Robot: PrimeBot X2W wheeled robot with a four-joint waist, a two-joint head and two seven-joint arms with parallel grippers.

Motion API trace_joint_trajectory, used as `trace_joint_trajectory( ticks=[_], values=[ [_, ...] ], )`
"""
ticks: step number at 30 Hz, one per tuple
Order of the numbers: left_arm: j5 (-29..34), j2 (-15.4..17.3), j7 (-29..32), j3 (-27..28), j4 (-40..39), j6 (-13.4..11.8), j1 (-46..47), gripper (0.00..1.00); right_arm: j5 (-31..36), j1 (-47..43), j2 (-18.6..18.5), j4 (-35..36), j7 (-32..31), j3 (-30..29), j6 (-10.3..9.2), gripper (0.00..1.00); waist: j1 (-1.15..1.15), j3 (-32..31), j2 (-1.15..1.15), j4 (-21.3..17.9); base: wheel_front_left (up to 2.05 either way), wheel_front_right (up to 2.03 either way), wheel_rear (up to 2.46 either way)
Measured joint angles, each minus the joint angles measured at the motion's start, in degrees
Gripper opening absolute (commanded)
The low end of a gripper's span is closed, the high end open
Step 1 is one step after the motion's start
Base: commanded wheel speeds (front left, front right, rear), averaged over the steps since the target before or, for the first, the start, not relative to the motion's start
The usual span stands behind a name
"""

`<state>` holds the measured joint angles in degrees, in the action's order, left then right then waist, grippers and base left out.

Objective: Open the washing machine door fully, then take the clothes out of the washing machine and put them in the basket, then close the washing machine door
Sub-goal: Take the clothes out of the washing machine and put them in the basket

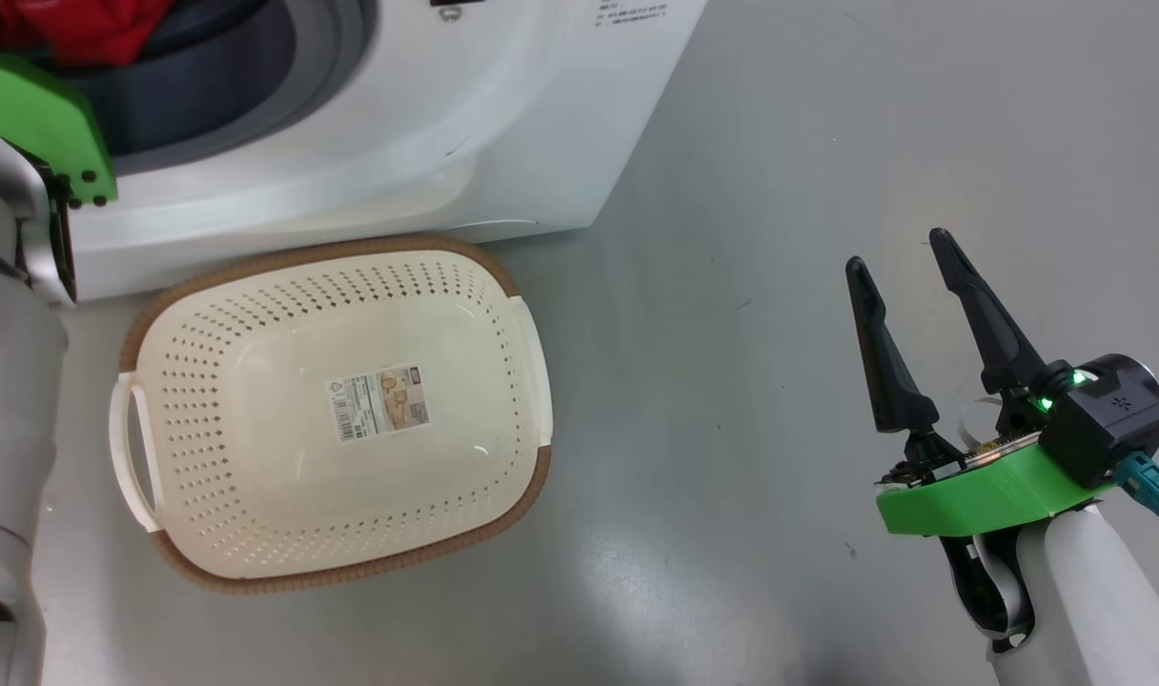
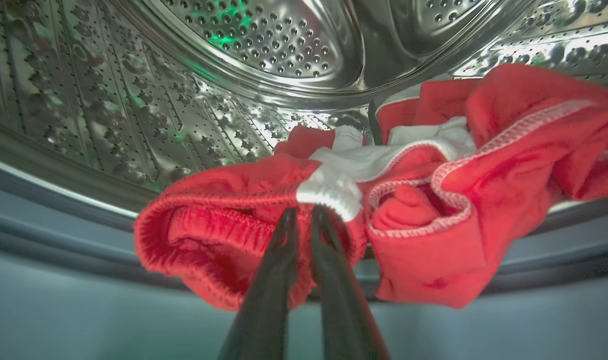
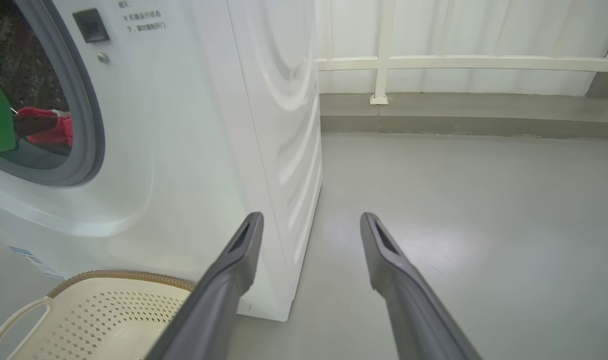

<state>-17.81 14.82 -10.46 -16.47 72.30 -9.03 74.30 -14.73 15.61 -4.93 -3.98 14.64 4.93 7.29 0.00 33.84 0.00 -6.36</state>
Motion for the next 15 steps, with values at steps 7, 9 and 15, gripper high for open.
trace_joint_trajectory(
  ticks=[7,9,15],
  values=[
    [-0.8,-0.1,-3.6,0.3,-4.0,0.5,-0.3,0.0,0.0,0.0,-0.1,-0.2,0.0,-0.2,0.0,1.0,0.0,-0.6,0.0,1.2,0.0,0.0,0.0],
    [-0.8,-0.1,-3.8,0.2,-5.0,0.6,-0.6,0.0,0.0,0.0,-0.2,-0.2,0.0,-0.2,0.0,1.0,0.0,-0.7,0.0,1.4,0.0,0.0,0.0],
    [-0.3,0.1,-3.8,1.0,-15.0,0.0,-5.9,0.0,0.0,-0.1,-0.3,-0.2,0.0,-0.4,0.0,1.0,0.0,-1.8,0.0,2.4,0.0,0.0,0.0]
  ],
)
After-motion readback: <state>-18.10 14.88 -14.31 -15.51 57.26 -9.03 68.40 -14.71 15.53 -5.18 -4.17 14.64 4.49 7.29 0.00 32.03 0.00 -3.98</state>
